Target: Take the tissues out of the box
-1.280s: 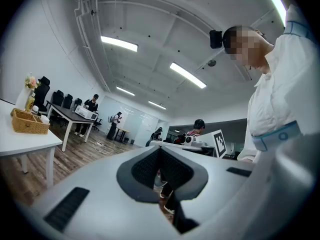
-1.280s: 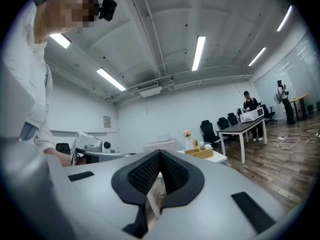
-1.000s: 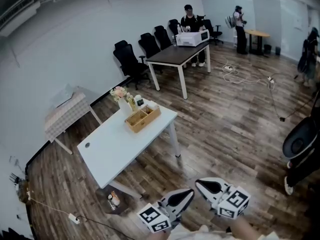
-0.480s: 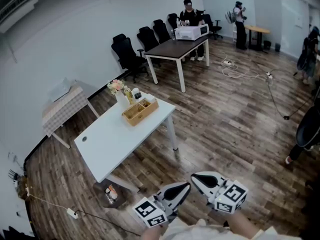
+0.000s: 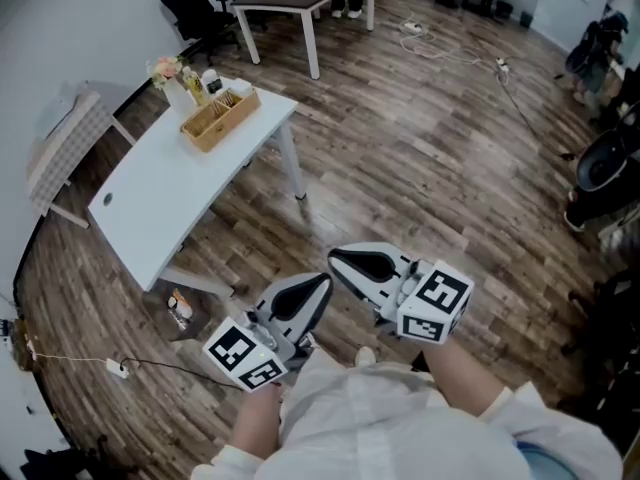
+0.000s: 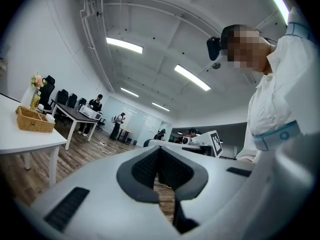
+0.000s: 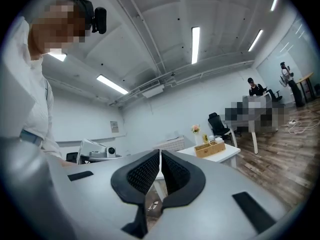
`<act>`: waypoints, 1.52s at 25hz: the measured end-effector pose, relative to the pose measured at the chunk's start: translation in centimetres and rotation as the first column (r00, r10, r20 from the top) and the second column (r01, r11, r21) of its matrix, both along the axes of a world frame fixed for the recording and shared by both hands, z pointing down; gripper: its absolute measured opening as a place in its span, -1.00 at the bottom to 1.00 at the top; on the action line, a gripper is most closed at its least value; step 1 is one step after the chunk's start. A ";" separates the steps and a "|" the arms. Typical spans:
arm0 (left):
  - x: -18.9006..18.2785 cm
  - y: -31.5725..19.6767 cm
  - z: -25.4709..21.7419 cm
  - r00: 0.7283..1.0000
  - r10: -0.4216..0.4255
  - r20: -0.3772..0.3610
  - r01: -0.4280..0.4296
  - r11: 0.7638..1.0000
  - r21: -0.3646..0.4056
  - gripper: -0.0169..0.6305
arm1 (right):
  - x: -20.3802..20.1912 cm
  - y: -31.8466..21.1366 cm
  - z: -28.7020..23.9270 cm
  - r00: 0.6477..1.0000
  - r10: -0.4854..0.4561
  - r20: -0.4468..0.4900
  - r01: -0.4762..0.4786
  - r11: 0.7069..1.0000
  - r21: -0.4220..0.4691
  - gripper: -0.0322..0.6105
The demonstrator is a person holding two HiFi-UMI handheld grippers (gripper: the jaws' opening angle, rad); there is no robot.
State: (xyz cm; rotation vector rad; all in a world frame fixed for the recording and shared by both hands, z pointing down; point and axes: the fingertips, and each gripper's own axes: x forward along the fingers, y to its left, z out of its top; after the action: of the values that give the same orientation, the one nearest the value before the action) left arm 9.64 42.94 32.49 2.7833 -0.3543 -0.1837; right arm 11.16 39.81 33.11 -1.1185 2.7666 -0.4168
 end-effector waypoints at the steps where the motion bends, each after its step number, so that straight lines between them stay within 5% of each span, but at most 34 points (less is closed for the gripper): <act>1: -0.1 -0.4 0.1 1.000 -0.002 -0.001 0.002 1.000 -0.004 -0.94 | -0.2 -0.4 0.1 1.000 -0.003 0.001 0.003 1.000 -0.007 -0.79; 12: -2.6 -5.9 0.7 0.999 -0.039 -0.033 0.038 0.998 -0.043 -0.94 | -2.9 -5.9 1.3 0.999 -0.030 -0.038 0.028 0.998 -0.058 -0.79; 31: -17.7 -18.8 -0.4 0.988 -0.138 -0.065 0.138 0.990 -0.002 -0.94 | -18.4 -18.8 0.2 0.989 -0.127 -0.080 0.125 0.992 -0.027 -0.79; 38: -19.9 -22.0 -0.1 0.987 -0.145 -0.074 0.145 0.989 -0.009 -0.94 | -20.4 -21.9 0.6 0.989 -0.123 -0.087 0.121 0.992 -0.035 -0.79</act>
State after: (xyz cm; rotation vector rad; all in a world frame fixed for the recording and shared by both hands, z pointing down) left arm -10.24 20.90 32.44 2.7387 -0.5378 -0.3205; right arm -9.22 17.87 33.68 -1.0007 2.9269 -0.4336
